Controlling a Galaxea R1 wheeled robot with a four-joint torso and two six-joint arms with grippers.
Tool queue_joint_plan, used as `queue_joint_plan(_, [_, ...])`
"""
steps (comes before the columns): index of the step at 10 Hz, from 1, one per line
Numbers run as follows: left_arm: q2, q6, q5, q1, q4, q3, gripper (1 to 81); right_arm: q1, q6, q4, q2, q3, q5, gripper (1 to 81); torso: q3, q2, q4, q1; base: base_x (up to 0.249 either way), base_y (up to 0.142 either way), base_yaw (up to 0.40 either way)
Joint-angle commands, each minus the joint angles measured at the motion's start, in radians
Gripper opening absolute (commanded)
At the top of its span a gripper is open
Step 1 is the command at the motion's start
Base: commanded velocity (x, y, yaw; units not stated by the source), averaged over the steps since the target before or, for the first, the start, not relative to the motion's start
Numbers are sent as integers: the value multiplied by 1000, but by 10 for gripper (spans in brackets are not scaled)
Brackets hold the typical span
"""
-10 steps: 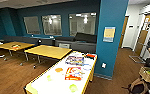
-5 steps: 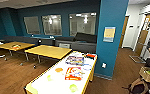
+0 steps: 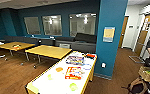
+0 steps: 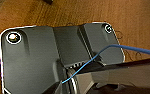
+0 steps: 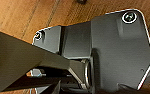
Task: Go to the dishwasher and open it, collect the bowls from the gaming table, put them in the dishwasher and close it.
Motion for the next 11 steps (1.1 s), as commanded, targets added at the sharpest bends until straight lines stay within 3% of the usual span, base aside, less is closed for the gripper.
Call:
queue_joint_plan(1, [0, 0, 47, -37, 0, 8, 811, 37, -4, -27, 2, 11, -44, 811, 0, 0, 0, 0, -67, 61, 0])
queue_joint_plan(9, [1, 0, 47, -34, 4, 8, 811, 37, -4, -30, 6, 13, -44, 811, 0, 0, 0, -1, -8, 0, 0])
queue_joint_plan(11, [1, 2, 47, -34, 5, 8, 811, 37, -4, -33, 8, 13, -44, 811, 0, 0, 0, -1, 0, 72, 0])
